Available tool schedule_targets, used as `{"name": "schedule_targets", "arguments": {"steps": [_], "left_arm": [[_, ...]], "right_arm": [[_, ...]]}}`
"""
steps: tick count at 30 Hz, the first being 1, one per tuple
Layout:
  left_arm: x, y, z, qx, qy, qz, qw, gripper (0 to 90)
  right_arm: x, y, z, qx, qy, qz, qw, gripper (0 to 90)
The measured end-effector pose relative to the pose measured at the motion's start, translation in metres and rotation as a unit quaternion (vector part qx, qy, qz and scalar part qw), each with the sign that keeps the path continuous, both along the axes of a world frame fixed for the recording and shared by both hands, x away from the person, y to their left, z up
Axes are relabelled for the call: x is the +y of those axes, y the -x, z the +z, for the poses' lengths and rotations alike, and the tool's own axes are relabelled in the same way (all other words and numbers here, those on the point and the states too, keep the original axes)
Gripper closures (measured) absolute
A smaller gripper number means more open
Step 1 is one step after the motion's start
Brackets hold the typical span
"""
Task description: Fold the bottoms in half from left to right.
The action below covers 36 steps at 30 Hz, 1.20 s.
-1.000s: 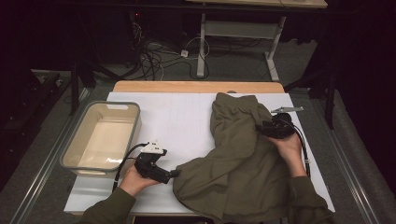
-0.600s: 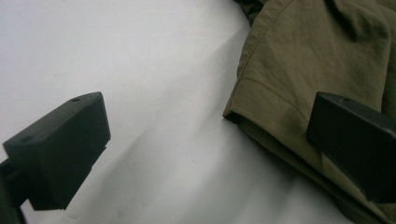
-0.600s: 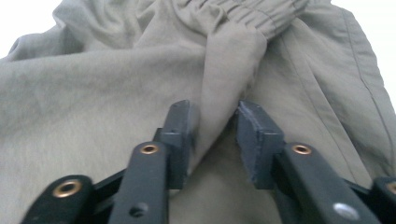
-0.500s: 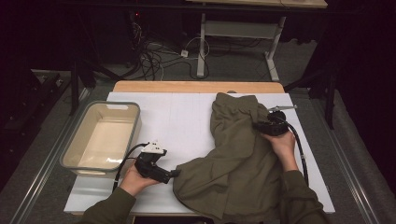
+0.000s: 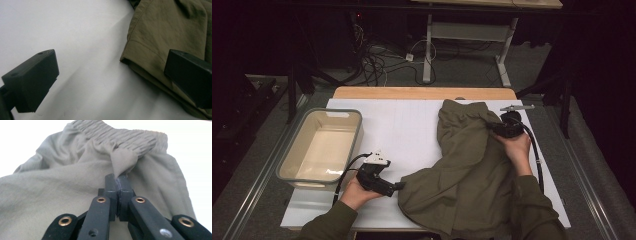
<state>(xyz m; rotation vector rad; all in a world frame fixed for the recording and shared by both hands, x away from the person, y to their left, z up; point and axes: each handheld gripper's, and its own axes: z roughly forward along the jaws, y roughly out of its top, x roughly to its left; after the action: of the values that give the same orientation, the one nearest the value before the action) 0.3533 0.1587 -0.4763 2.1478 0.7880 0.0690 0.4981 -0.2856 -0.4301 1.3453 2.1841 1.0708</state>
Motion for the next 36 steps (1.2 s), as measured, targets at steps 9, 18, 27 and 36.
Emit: {"name": "schedule_targets", "arguments": {"steps": [9,18,27,36], "left_arm": [[0.000,0.001,0.000,-0.001,0.001,-0.002,1.0000,0.0],[0.001,0.000,0.000,0.002,-0.001,-0.002,1.0000,0.0],[0.000,-0.002,-0.002,0.007,-0.001,-0.006,1.0000,0.0],[0.000,0.001,0.000,0.004,-0.002,-0.005,1.0000,0.0]], "right_arm": [[0.003,-0.029,0.028,-0.007,0.034,-0.017,0.9992,90.0],[-0.012,-0.051,0.022,0.009,0.061,-0.064,0.9960,90.0],[-0.021,-0.060,-0.007,0.045,0.053,-0.092,0.9933,90.0],[-0.021,-0.054,-0.010,0.038,0.035,-0.091,0.9945,65.1]]}}
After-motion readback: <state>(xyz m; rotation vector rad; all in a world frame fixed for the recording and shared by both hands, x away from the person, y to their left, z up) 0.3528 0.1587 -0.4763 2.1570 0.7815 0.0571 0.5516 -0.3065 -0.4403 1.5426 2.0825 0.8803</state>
